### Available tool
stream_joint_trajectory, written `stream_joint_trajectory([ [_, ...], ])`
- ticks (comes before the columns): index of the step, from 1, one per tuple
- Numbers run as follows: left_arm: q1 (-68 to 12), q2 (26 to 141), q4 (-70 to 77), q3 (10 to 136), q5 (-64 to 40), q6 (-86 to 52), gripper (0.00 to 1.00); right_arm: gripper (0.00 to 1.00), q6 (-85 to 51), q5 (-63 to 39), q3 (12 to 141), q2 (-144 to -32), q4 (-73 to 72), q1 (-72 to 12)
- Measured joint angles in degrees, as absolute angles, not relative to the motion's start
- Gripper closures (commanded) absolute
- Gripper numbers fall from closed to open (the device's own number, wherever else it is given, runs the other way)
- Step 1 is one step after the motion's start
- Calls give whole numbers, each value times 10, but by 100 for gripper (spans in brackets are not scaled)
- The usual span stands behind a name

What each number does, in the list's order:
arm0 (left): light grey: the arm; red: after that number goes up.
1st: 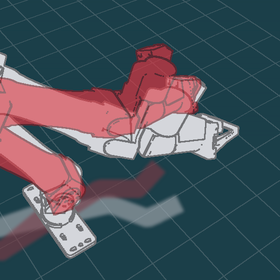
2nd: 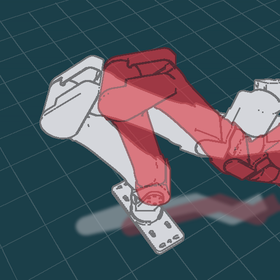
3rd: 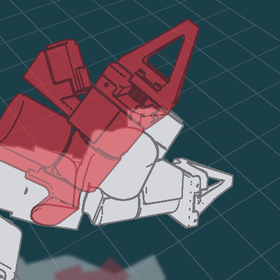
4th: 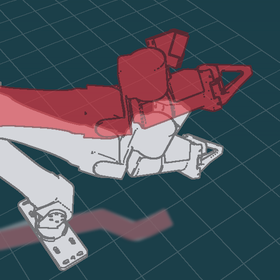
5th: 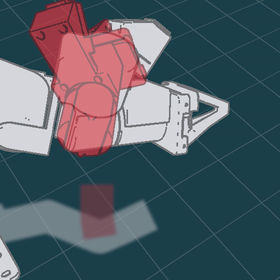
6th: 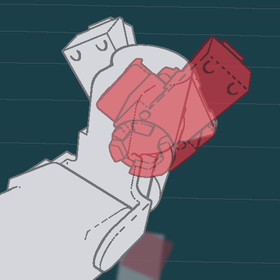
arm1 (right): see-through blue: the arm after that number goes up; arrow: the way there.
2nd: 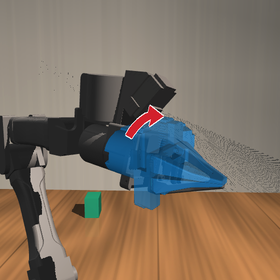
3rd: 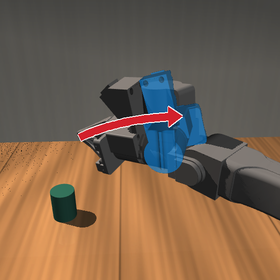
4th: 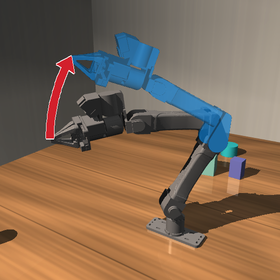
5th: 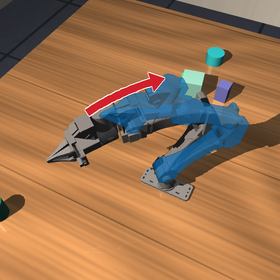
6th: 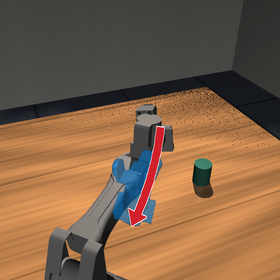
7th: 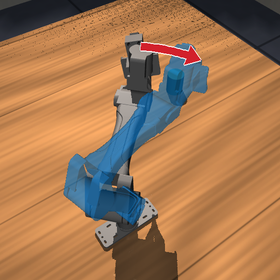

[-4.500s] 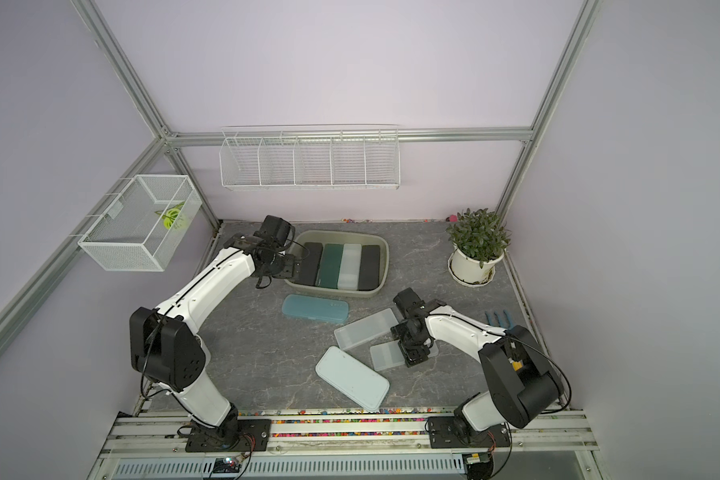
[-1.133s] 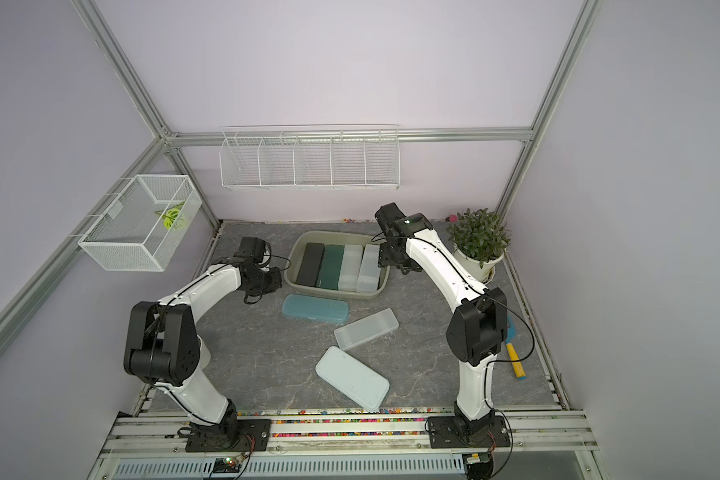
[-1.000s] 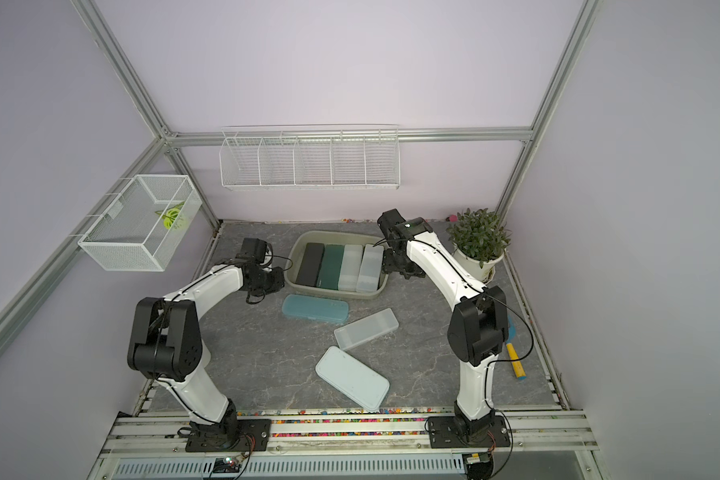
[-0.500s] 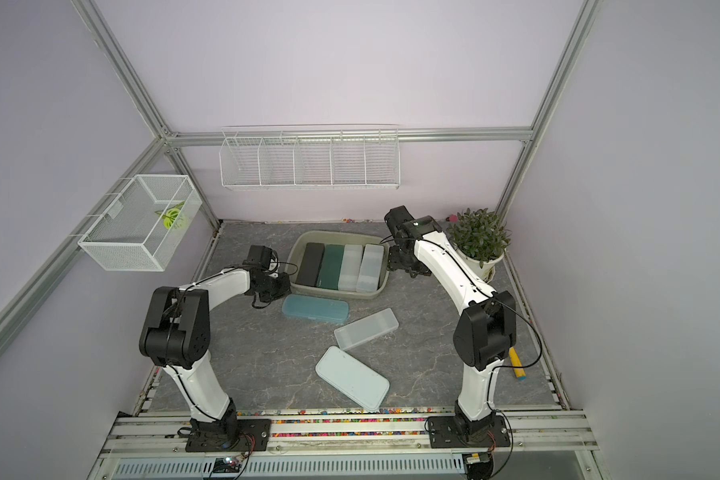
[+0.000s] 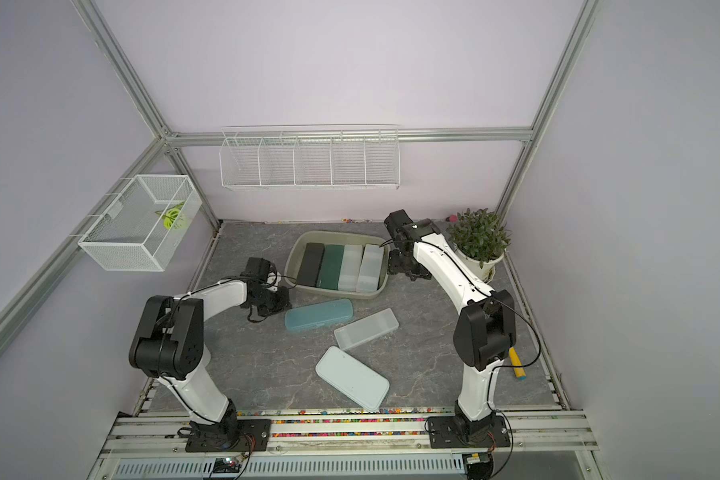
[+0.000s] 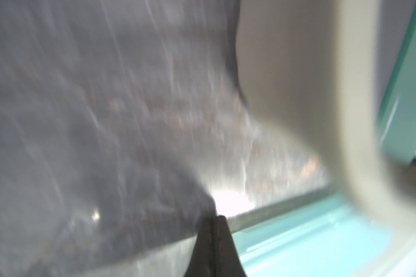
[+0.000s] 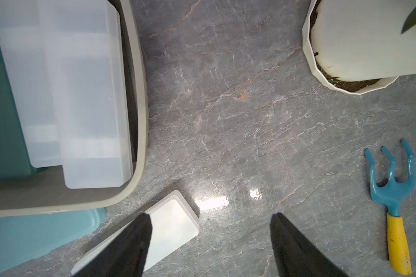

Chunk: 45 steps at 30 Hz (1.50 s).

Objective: Put the pencil case into the storage box
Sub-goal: Pick up the pencil case from the center of the board.

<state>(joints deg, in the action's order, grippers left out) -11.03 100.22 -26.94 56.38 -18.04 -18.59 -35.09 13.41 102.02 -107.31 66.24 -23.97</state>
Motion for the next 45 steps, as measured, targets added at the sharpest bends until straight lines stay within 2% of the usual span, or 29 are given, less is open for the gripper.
stream_joint_trajectory([
  [2, -116, 989, -287, 554, -183, -183, 100, 17, -351, 132, 1016, -1073, 661, -240],
  [3, -117, 980, -297, 550, -182, -183, 95, 17, -351, 132, 1014, -1073, 661, -240],
  [7, -122, 940, -332, 550, -159, -174, 58, 17, -351, 130, 1012, -1073, 657, -239],
  [9, -122, 921, -353, 562, -145, -165, 48, 17, -351, 128, 1012, -1073, 655, -239],
  [11, -128, 914, -372, 587, -135, -151, 43, 17, -351, 126, 1010, -1073, 653, -239],
  [17, -212, 922, -402, 678, -100, -94, 36, 17, -351, 121, 997, -1072, 646, -239],
  [24, -296, 979, -427, 696, -35, -35, 31, 17, -351, 121, 959, -1051, 640, -237],
  [30, -299, 1002, -448, 699, -11, 3, 27, 17, -351, 121, 947, -1031, 637, -233],
  [45, -304, 1023, -482, 718, -28, 54, 15, 17, -350, 107, 938, -1030, 635, -232],
])
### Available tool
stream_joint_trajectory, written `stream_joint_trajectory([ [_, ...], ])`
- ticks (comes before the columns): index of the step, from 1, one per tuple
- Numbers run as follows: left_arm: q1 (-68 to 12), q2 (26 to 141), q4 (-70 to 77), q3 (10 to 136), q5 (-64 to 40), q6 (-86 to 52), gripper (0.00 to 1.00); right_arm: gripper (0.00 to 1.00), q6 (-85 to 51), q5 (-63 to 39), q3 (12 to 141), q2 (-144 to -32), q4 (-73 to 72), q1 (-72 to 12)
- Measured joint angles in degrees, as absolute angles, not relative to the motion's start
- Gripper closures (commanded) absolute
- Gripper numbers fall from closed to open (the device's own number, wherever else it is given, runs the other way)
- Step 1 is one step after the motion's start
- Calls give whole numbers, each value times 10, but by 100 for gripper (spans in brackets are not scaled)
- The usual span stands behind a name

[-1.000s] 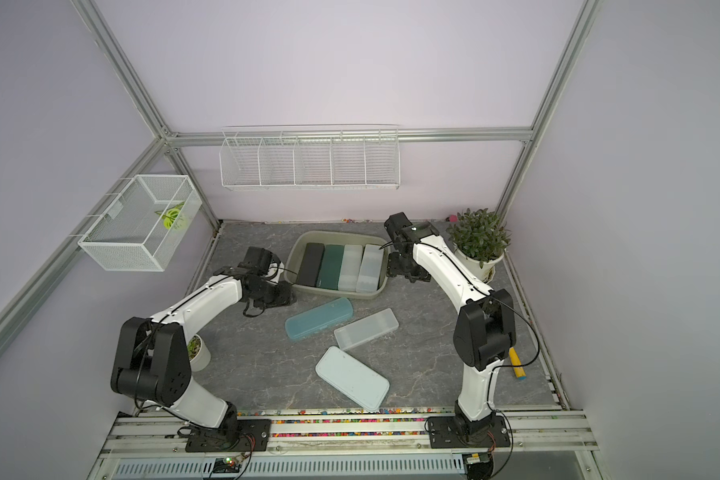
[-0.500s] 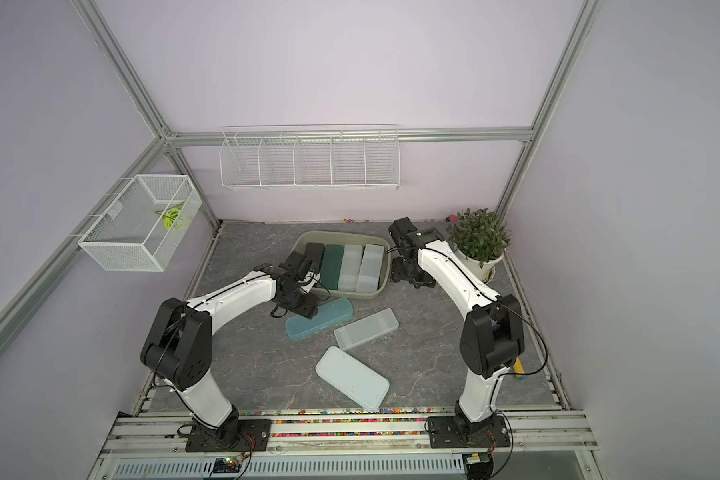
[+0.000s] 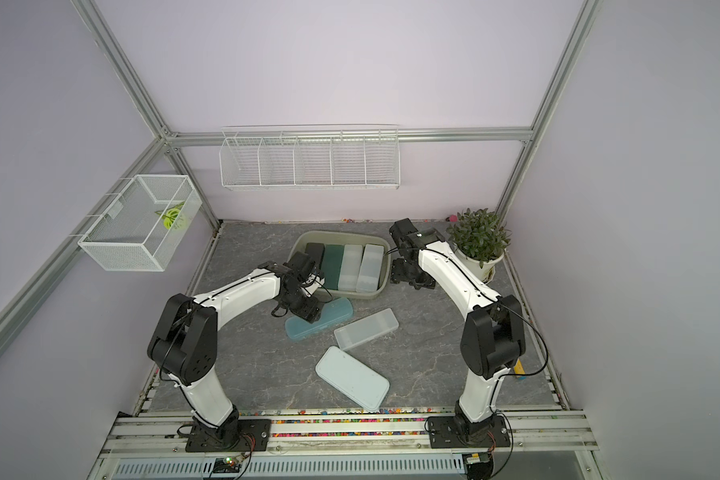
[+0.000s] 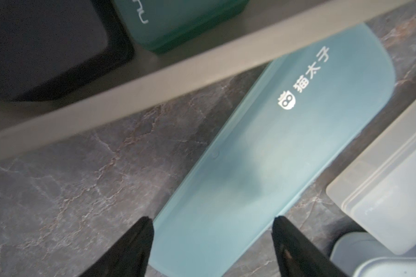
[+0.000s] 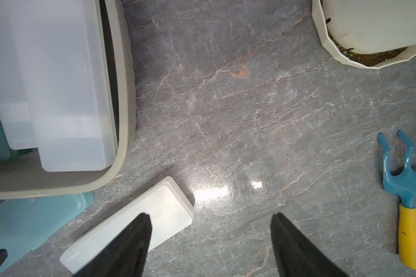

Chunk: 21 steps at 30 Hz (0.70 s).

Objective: Put the pencil case into the storage box
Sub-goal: Pick up the pencil case from the center of the board.

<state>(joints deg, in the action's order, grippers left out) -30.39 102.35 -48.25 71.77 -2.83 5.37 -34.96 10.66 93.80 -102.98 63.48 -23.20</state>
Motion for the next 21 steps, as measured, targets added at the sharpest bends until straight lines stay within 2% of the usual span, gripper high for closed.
stream_joint_trajectory([
  [10, -312, 1050, -486, 718, -17, 86, 8, 17, -346, 97, 936, -1030, 633, -232],
  [21, -321, 1060, -494, 718, -18, 107, 7, 17, -337, 87, 922, -1032, 631, -232],
])
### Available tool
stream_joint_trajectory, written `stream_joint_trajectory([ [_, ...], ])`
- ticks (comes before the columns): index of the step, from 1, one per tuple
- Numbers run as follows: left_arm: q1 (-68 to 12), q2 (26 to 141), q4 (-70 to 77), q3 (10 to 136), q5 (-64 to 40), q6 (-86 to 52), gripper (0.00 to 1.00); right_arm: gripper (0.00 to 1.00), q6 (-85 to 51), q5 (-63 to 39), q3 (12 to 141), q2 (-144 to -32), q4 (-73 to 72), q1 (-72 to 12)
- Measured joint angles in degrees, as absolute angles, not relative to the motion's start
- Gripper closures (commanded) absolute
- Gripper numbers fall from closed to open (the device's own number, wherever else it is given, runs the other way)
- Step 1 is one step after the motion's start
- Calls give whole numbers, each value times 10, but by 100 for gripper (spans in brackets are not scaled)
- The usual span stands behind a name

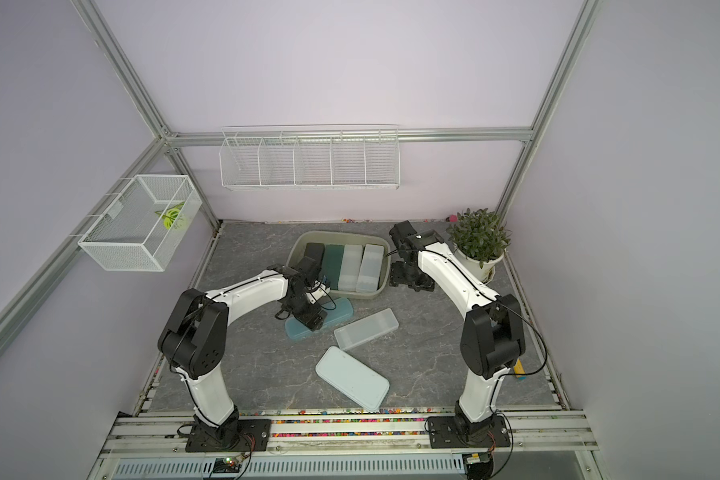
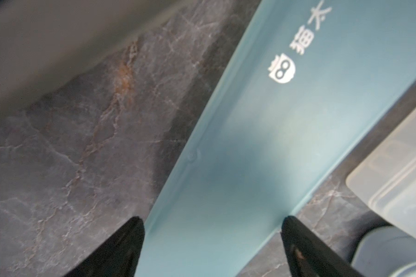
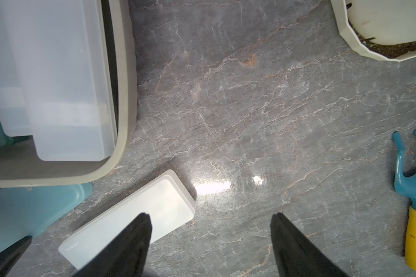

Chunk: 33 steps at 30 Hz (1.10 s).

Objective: Put the pencil case into the storage box
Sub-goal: Pick up the pencil case from the center of the board.

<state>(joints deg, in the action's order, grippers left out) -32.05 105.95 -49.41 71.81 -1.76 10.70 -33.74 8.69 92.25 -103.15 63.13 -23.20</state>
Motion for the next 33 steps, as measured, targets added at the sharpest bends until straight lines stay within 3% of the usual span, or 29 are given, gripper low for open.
stream_joint_trajectory([
  [26, -364, 1068, -491, 712, 34, 166, 8, 17, -335, 76, 910, -1032, 623, -232],
  [33, -373, 1074, -489, 714, 58, 178, 17, 17, -335, 74, 894, -1032, 618, -232],
])
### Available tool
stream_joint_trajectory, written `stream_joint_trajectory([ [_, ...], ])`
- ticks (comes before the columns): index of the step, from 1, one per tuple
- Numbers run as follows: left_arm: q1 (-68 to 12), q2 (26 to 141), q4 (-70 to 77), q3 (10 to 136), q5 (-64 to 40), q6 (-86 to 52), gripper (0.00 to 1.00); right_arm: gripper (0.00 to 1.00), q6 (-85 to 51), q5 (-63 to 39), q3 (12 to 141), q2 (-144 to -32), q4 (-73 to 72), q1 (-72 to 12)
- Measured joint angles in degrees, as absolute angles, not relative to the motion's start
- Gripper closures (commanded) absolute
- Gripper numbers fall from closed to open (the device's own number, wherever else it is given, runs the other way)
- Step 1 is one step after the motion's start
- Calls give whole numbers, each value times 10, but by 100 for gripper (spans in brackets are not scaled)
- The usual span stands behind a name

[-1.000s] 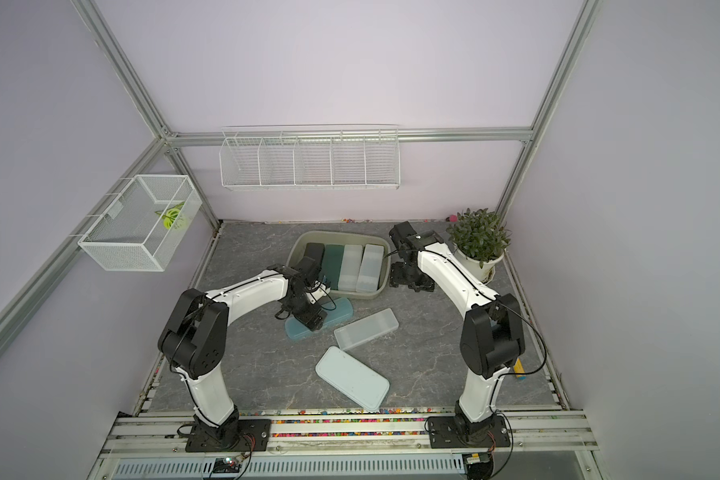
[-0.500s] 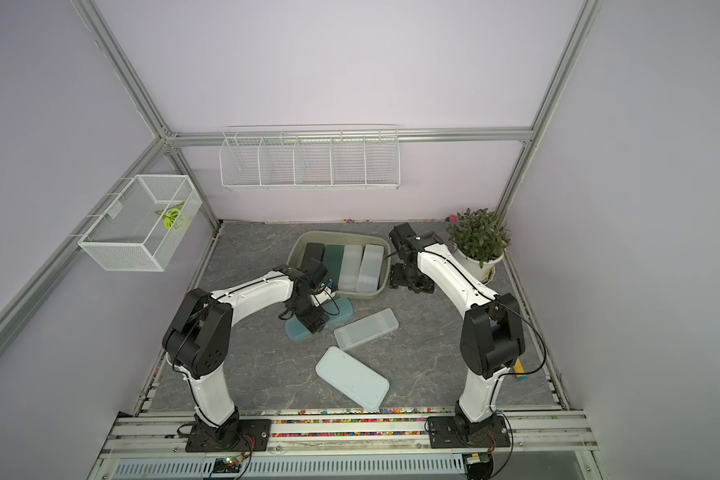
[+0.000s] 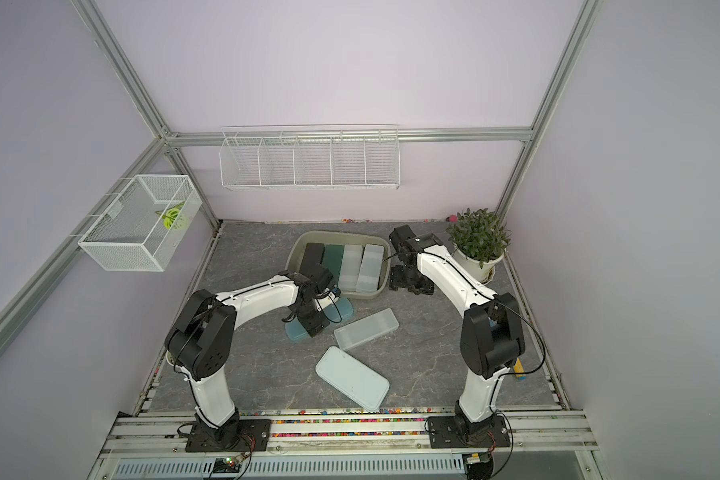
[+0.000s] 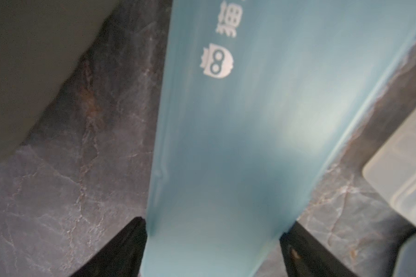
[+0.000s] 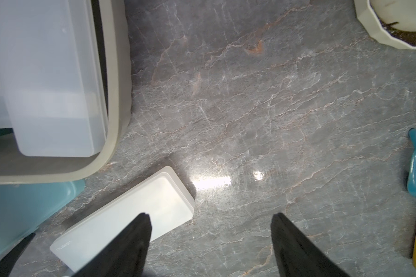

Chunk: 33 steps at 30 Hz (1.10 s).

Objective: Put the pencil case into the storage box
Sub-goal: Pick up the pencil case from the center of the board.

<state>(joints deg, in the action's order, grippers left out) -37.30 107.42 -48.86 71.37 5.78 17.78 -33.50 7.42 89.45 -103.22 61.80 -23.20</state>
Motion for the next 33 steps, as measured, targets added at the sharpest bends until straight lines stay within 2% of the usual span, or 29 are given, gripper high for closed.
stream_joint_trajectory([
  [3, -374, 1083, -502, 727, 60, 181, 24, 17, -335, 74, 886, -1032, 616, -232],
  [5, -374, 1087, -510, 733, 60, 182, 24, 17, -335, 74, 881, -1032, 614, -232],
  [11, -377, 1088, -517, 735, 60, 177, 13, 17, -335, 74, 874, -1032, 611, -232],
  [15, -379, 1105, -526, 746, 60, 172, 12, 17, -334, 74, 874, -1032, 609, -232],
  [26, -389, 1101, -537, 742, 36, 154, 35, 16, -333, 72, 874, -1032, 609, -228],
  [33, -404, 1082, -562, 721, 18, 108, 43, 16, -333, 72, 874, -1032, 609, -227],
])
